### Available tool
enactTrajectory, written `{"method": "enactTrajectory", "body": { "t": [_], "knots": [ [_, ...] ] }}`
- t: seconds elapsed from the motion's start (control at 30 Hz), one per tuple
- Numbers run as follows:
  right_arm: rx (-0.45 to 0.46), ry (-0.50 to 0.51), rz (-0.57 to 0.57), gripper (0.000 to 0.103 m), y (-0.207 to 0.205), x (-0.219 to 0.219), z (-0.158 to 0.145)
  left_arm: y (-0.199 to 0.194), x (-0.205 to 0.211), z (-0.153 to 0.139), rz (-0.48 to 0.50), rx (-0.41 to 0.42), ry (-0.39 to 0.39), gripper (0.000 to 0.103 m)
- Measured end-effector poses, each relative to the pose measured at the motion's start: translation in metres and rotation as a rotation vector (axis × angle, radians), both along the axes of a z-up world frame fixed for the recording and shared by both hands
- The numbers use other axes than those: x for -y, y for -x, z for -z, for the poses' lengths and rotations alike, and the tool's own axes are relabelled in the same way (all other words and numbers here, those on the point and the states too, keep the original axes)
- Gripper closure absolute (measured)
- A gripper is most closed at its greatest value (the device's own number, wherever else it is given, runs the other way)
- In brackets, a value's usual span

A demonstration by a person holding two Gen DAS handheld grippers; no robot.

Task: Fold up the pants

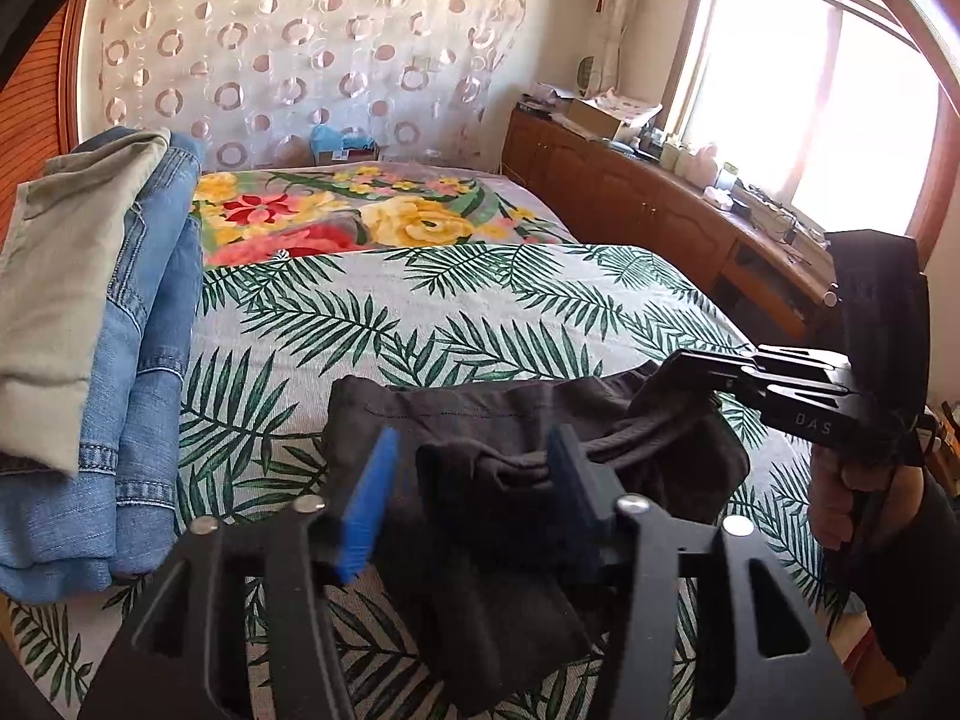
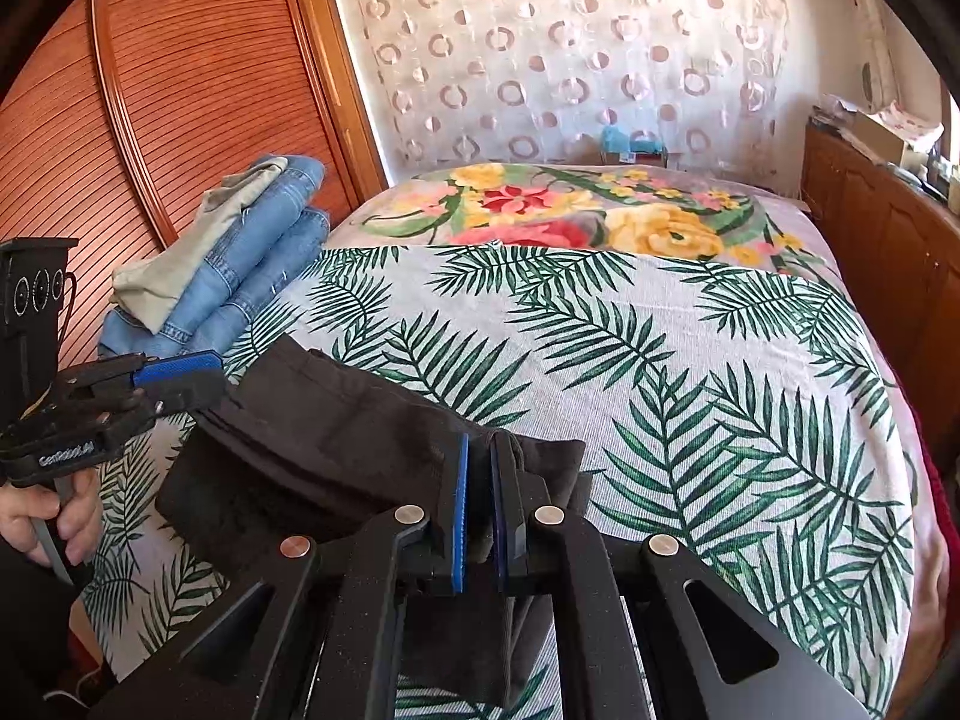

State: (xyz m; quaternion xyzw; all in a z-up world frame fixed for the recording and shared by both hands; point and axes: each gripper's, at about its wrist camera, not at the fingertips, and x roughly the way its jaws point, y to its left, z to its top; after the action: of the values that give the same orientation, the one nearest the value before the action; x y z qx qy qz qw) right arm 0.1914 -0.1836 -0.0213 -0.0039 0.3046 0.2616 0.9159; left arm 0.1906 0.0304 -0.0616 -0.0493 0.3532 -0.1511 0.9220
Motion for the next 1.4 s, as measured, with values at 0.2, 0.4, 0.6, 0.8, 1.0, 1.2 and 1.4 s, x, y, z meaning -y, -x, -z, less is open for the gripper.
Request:
{"method": "enactTrajectory", "body": {
  "t": [0.2, 0.4, 0.6, 0.8, 1.0, 1.2, 1.4],
  "knots": [
    [0.025, 0.005, 0.008, 0.093, -0.001, -0.001, -0.007, 0.008, -0.005, -0.004, -0.015, 0.014, 0.0, 0.031],
    [0.066, 0.012, 0.043, 0.077, 0.006, 0.011, -0.018, 0.008, -0.005, 0.0, 0.003, 0.004, -0.018, 0.031],
    [0.059, 0.044, 0.011, 0.07, 0.017, 0.026, -0.017, -0.004, -0.004, 0.012, -0.004, -0.042, -0.033, 0.031],
    [0.037, 0.062, -0.01, 0.068, 0.02, 0.038, -0.013, -0.02, -0.003, 0.017, -0.011, -0.068, -0.075, 0.04],
    [0.01, 0.115, -0.059, 0.068, 0.016, 0.03, -0.005, -0.031, -0.009, 0.025, -0.044, -0.099, -0.092, 0.041],
    [-0.019, 0.171, -0.072, 0.068, -0.011, 0.01, -0.001, -0.024, -0.013, 0.02, -0.046, -0.078, -0.079, 0.041],
    [-0.049, 0.157, -0.124, 0.068, -0.037, -0.008, -0.001, -0.016, -0.016, 0.016, -0.045, -0.064, -0.065, 0.041]
  ]
}}
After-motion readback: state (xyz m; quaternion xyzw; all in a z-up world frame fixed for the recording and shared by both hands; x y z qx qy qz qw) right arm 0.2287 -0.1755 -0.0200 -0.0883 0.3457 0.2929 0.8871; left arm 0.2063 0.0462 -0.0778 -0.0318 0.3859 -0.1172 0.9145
